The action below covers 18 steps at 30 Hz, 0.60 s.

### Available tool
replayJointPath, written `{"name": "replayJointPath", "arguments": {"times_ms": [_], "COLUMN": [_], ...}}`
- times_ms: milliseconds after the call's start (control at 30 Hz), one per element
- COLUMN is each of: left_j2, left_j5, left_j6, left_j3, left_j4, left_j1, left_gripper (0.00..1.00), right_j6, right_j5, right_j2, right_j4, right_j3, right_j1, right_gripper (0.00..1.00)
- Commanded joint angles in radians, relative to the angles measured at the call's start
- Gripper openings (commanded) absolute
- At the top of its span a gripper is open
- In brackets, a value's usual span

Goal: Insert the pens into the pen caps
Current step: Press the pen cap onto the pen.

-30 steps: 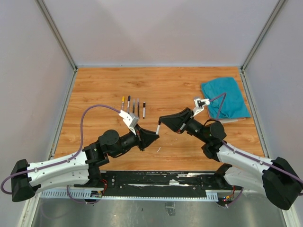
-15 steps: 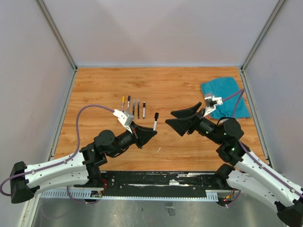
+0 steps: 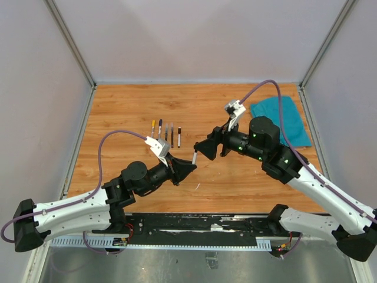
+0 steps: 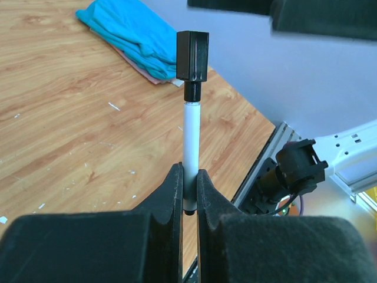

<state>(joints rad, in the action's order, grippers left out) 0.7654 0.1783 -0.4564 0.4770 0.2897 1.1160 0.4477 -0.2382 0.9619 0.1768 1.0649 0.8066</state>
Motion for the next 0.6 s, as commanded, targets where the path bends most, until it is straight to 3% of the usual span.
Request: {"name": "replayJointPath", "arguments": {"times_ms": [0, 567], "left_j2": [0.002, 0.000], "left_j5": [-0.009, -0.021], "left_j6": [0.008, 0.006], "left_j3": [0.035, 0.028], "left_j4": [0.020, 0.026], "left_j1": [0.001, 0.002], "left_gripper": [0.00, 0.00], "right_j6": [-0.036, 0.070], "right_j5": [0.045, 0.083], "right_j2": [0.039, 0.067], "right_j4": [0.060, -0.060], "right_j3": [0.042, -0.029], "right_j1": [0.075, 0.085], "right_gripper": [0.73, 0.48]}}
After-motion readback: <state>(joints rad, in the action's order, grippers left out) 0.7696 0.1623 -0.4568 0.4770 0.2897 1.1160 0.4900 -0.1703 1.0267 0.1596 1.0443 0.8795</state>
